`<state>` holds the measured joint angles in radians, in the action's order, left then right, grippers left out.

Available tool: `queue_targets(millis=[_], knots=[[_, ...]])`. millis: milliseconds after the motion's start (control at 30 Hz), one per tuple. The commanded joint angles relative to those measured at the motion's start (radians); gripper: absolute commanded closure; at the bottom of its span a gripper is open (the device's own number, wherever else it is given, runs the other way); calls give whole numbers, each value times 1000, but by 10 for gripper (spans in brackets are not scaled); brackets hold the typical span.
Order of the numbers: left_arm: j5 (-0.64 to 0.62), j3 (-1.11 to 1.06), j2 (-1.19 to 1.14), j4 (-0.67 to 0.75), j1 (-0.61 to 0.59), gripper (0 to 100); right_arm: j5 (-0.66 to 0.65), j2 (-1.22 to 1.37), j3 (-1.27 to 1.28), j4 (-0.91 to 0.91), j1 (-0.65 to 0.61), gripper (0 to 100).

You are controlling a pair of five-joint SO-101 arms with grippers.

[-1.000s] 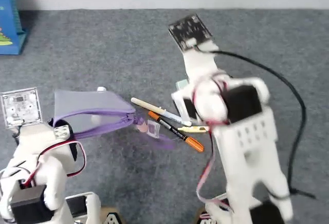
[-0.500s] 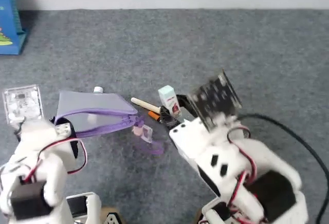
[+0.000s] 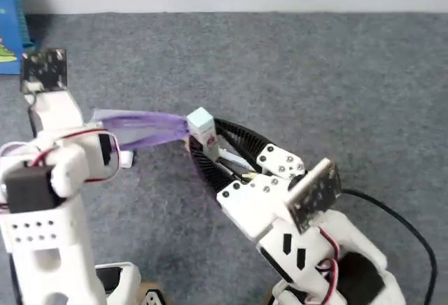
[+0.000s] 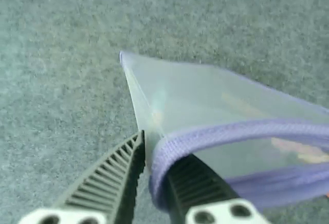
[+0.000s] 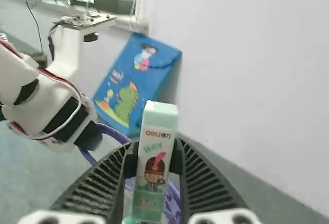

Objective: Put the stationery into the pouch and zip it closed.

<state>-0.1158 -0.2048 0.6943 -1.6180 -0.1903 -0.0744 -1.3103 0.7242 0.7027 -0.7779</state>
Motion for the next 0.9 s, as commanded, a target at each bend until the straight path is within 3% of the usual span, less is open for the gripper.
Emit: queue_targets(millis=[0, 333, 533, 867], knots=[[-12, 206, -57, -60, 6, 988, -3, -25, 32, -163, -22, 991], [-54, 326, -144, -114, 51, 988, -5, -4, 71, -406, -120, 991], [-94, 331, -138, -132, 112, 988, -9, 130, 126, -556, -116, 991], [-95, 326, -138, -132, 112, 988, -5, 341, 190, -774, -18, 991]])
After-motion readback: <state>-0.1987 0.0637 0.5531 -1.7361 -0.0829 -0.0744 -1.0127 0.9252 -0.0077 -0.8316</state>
